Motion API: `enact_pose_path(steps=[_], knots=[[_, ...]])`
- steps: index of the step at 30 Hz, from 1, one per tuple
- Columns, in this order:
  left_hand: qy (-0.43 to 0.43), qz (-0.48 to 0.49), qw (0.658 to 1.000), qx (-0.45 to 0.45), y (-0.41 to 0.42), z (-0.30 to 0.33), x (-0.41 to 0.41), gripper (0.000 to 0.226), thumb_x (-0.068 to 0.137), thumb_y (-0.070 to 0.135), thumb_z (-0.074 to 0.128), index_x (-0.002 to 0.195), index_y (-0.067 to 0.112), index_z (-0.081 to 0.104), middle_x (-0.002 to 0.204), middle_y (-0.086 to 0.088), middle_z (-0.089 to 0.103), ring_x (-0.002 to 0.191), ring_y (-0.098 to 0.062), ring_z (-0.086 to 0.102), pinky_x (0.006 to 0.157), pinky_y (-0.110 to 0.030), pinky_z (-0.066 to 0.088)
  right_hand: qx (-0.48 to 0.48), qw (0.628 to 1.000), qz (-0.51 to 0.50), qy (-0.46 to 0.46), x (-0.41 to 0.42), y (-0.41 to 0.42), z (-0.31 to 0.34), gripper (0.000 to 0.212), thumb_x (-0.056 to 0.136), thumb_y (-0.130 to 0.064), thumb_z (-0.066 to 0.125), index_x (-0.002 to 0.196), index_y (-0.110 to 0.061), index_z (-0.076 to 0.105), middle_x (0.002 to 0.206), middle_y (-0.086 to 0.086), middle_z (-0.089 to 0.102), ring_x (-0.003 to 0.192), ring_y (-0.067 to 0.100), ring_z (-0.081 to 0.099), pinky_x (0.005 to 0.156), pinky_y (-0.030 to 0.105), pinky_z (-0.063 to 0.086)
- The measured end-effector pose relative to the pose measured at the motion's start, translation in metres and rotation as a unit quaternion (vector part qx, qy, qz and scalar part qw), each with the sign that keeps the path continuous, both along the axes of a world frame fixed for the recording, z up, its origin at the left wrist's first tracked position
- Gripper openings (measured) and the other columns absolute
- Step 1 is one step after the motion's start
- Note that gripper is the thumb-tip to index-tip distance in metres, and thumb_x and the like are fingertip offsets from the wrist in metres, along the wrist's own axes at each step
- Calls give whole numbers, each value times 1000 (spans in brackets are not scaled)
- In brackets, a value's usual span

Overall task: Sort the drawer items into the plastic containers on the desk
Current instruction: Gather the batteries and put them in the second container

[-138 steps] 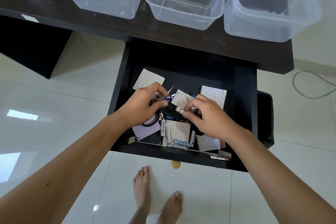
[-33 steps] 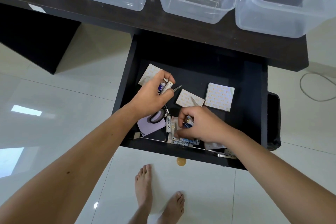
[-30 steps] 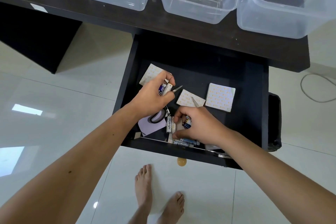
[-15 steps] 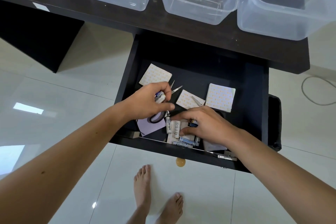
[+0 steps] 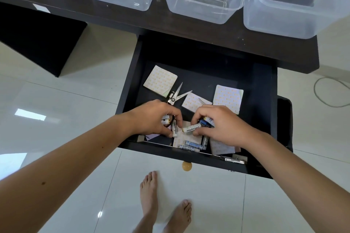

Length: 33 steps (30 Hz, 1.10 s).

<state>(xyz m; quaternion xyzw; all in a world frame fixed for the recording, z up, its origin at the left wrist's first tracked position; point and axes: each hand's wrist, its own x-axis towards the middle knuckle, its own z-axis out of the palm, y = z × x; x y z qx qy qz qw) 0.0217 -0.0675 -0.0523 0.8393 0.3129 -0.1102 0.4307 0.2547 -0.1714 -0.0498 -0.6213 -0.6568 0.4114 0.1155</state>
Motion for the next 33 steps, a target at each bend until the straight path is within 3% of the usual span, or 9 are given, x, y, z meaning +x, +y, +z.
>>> enact_pose_path(steps=[3,7,12,15,17,20,25,29,33], knots=[[10,-39,998,39,3,-4,1,37,79,36,90,111,47,74,101,20,66,98,-5,59,84,-27,49,-46,995,-77,48,13,-8,12,21,82,-32,91,93,-35,73,98,-15,74,88,2,67,75,16,51],[21,-97,991,94,3,-8,2,30,84,37,86,111,43,74,97,21,57,97,-4,53,82,-25,40,-74,979,-144,126,26,-16,16,24,77,-33,93,94,-37,76,100,-6,78,94,21,75,91,43,62],[-36,-46,997,56,5,-11,-1,27,80,38,89,103,38,75,93,19,61,94,-4,57,84,-27,49,-109,938,-210,252,30,-16,17,36,72,-37,89,98,-16,76,88,13,69,64,11,56,56,20,47],[-97,14,995,17,5,-10,-1,24,78,39,90,97,34,78,96,13,64,93,-6,62,83,-28,52,-137,920,-227,290,31,-14,19,17,90,-18,81,99,-8,69,85,11,71,62,11,51,49,19,37],[-116,50,992,-1,4,-10,0,21,79,39,89,95,33,76,98,14,63,92,-4,62,82,-23,50,-142,927,-229,262,31,-13,18,3,99,-8,70,98,-10,70,78,7,70,60,10,52,49,18,37],[-115,88,989,-7,2,-8,1,21,84,41,85,95,31,70,97,12,69,87,-6,67,78,-28,56,-113,946,-227,203,28,-13,12,16,101,-8,65,95,-20,75,62,1,58,54,10,49,51,20,39],[-129,134,981,-55,0,-3,2,22,89,35,82,100,24,67,91,5,69,75,-13,66,67,-24,56,-70,972,-203,97,23,-11,6,3,93,-25,81,92,-28,80,64,-5,69,47,6,57,50,19,45],[-125,160,973,-108,2,-5,1,21,92,32,79,103,25,62,93,-2,69,84,-27,70,74,-42,65,6,991,-131,-34,20,-12,-7,12,88,-24,86,97,-31,83,98,-18,75,94,-4,67,84,18,47],[-132,166,968,-137,3,-6,1,22,94,28,77,104,21,59,90,-2,70,82,-17,72,76,-36,66,36,992,-92,-75,20,-10,-12,17,90,-25,83,106,-32,83,102,-15,73,101,7,65,91,28,52]])
